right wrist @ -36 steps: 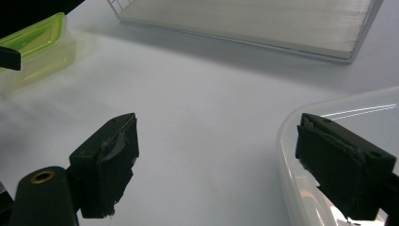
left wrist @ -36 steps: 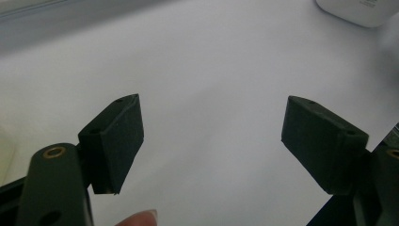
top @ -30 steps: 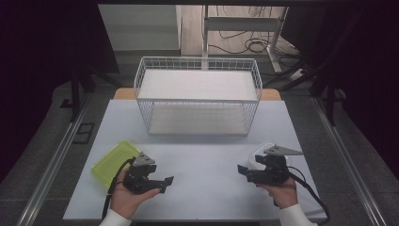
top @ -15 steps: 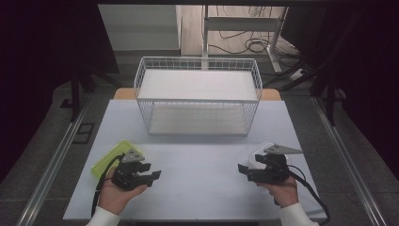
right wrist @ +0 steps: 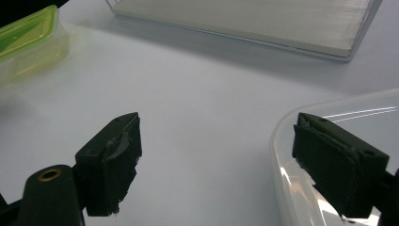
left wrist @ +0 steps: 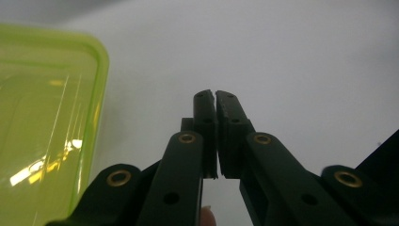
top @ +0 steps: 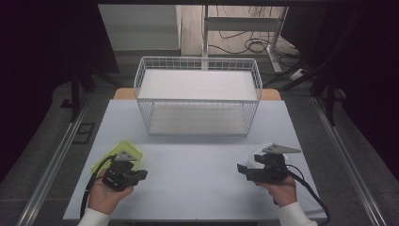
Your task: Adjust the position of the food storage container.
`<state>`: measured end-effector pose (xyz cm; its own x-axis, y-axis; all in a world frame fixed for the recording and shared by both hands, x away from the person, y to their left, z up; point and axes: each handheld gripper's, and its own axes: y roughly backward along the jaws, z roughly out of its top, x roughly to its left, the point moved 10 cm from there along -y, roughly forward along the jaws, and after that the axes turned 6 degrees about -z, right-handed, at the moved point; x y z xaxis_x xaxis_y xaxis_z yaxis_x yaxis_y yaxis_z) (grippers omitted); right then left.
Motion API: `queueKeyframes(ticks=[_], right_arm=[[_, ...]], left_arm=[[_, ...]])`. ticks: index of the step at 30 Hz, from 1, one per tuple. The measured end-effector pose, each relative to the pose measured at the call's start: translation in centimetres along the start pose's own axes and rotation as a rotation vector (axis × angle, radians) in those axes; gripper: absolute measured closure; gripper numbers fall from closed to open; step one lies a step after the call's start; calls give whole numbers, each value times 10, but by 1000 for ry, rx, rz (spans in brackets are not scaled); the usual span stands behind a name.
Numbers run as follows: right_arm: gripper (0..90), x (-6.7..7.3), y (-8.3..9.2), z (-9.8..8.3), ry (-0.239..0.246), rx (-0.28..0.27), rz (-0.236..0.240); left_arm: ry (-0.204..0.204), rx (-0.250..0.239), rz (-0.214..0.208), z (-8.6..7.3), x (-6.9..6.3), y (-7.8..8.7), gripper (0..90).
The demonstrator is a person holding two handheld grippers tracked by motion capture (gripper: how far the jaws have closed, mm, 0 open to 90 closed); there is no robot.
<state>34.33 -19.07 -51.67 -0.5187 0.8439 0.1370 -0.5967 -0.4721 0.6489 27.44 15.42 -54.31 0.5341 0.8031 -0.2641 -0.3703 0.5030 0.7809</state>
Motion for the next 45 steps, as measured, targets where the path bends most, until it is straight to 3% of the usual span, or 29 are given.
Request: queueKeyframes(ticks=[11,17,38,45], right_arm=[[163,-1,-1,-1,9,8,-9],[163,-2,0,0,0,8,-9],[164,-2,1,0,-1,8,-12],[164,-3,0,0,3,9,-14]], left_arm=[[5,73,82,-24,17,0,893],[16,107,96,-34,24,0,894],[86,151,155,-53,54,4,894],[122,153,183,-60,71,11,893]])
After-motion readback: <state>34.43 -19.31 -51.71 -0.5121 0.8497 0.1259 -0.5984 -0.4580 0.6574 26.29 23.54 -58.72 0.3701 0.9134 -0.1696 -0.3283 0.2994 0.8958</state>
